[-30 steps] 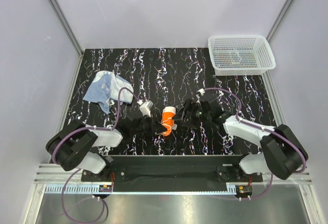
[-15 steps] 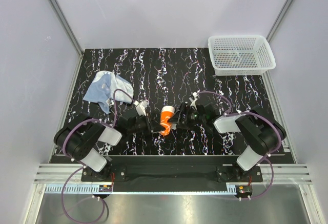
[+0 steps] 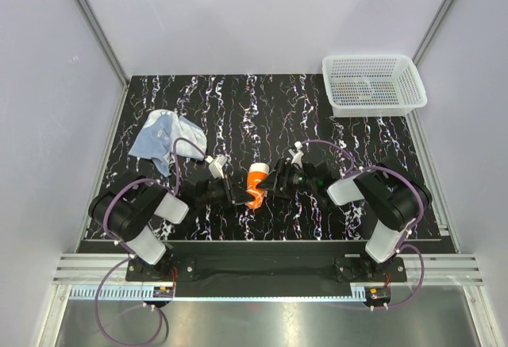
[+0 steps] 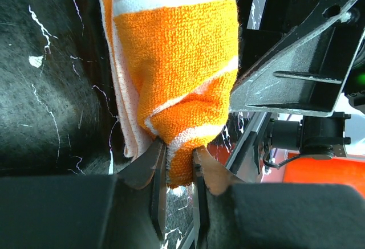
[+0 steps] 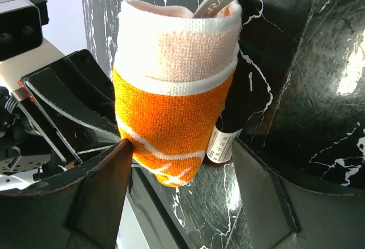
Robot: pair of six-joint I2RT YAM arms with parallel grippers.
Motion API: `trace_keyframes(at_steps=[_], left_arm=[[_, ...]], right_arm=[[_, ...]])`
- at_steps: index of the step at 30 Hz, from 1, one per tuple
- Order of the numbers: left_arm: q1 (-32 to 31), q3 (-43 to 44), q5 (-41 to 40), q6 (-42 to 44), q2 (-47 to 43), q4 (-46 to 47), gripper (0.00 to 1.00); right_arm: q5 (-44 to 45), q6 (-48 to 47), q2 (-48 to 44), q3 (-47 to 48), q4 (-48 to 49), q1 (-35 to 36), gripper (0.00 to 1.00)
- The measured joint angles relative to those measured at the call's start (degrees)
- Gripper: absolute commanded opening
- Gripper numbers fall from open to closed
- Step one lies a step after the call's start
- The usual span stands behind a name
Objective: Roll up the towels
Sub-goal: Place the rolled towel into the container
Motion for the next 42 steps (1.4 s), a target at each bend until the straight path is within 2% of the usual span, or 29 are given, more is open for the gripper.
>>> trace_keyframes(at_steps=[11, 14, 16, 17, 18, 21, 22, 23, 24, 25, 27, 28, 31, 35, 38, 42], left_arm=[[1.79, -0.63, 3.78, -1.88, 4.72, 6.47, 0.00], [2.21, -0.90, 4.46, -2.38, 5.40, 7.56, 0.00], [2.29, -0.98, 4.66, -2.60, 5.79, 8.04, 0.00], [2.36, -1.03, 4.76, -2.69, 5.97, 8.20, 0.00], [2.40, -1.14, 4.83, -2.84, 6.05, 8.35, 0.02], [2.51, -1.20, 4.92, -3.02, 6.19, 8.50, 0.09], [2.58, -1.20, 4.96, -3.04, 6.19, 8.50, 0.12], [2.64, -1.20, 4.98, -3.04, 6.19, 8.50, 0.14], [2.73, -1.20, 5.01, -3.04, 6.19, 8.48, 0.23], [2.80, -1.20, 5.05, -3.04, 6.16, 8.46, 0.28], [2.80, -1.25, 5.05, -2.91, 5.38, 7.85, 0.34], [2.80, -1.27, 5.01, -2.82, 4.46, 6.80, 0.41], [2.78, -1.33, 4.61, -1.42, -0.72, 1.44, 0.52], [2.47, -1.03, 2.80, 2.12, -12.41, -10.19, 0.59], [1.60, 0.94, 0.28, 5.73, -22.75, -21.16, 0.60], [0.74, 5.73, -3.43, 10.01, -32.89, -34.38, 0.59]], right_arm=[[0.26, -1.25, 2.91, 1.84, 2.84, 2.64, 0.73], [0.26, -0.68, 4.57, 1.86, 5.49, 3.32, 0.60], [0.17, 0.13, 6.10, 1.86, 7.50, 3.39, 0.45], [0.17, 0.61, 6.62, 1.86, 8.22, 3.41, 0.42], [0.09, 0.96, 7.10, 1.86, 8.92, 3.41, 0.35], [0.00, 1.86, 8.20, 1.86, 10.60, 3.41, 0.29], [-0.04, 2.12, 8.41, 1.86, 11.02, 3.41, 0.23], [-0.09, 2.36, 8.66, 1.86, 11.45, 3.41, 0.22], [-0.20, 2.64, 8.87, 1.86, 11.87, 3.41, 0.21], [-0.22, 2.89, 9.01, 1.86, 12.11, 3.41, 0.20], [-0.26, 3.21, 9.01, 1.92, 12.17, 3.41, 0.19], [-0.28, 3.28, 9.01, 2.05, 12.07, 3.43, 0.18], [-0.44, 2.97, 8.79, 3.56, 9.88, 3.69, 0.18], [-0.48, 0.44, 5.49, 6.58, 2.84, 3.69, 0.17], [-1.73, -2.27, 1.40, 8.98, -2.99, 2.25, 0.17], [-2.86, -6.86, -3.41, 13.94, -12.00, -4.11, 0.16]])
